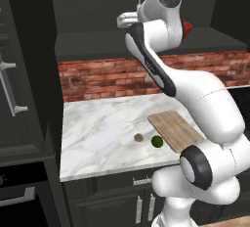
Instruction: Open the cabinet. Place the bowl and condiment on the counter. Then place the lime and garlic on the cutting board.
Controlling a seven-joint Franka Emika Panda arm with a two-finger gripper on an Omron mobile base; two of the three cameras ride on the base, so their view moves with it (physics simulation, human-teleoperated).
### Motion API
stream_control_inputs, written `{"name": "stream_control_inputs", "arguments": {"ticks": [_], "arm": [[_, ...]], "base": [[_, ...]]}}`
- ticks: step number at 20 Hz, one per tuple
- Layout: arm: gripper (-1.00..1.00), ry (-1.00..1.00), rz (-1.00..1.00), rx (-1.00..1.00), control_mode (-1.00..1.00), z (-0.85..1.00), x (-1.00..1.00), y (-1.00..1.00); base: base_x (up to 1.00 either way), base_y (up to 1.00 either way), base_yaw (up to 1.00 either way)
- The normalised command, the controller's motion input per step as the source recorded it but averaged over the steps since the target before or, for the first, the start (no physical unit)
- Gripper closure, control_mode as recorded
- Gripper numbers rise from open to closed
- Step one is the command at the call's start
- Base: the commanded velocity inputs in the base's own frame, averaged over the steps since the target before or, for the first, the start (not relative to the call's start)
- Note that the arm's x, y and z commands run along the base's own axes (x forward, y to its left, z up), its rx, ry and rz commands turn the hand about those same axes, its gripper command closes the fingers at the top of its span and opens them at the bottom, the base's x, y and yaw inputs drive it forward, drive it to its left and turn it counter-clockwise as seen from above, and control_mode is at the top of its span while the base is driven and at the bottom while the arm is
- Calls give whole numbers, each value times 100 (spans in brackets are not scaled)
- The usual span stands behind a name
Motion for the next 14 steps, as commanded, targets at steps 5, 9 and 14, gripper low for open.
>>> {"name": "stream_control_inputs", "arguments": {"ticks": [5, 9, 14], "arm": [[100, -2, 0, 0, -100, 0, -100, -10], [100, -2, 0, 0, -100, 0, -100, 0], [100, -1, 0, 0, -100, -3, -90, 0]], "base": [[0, 0, 0], [0, 0, 0], [0, 0, 0]]}}
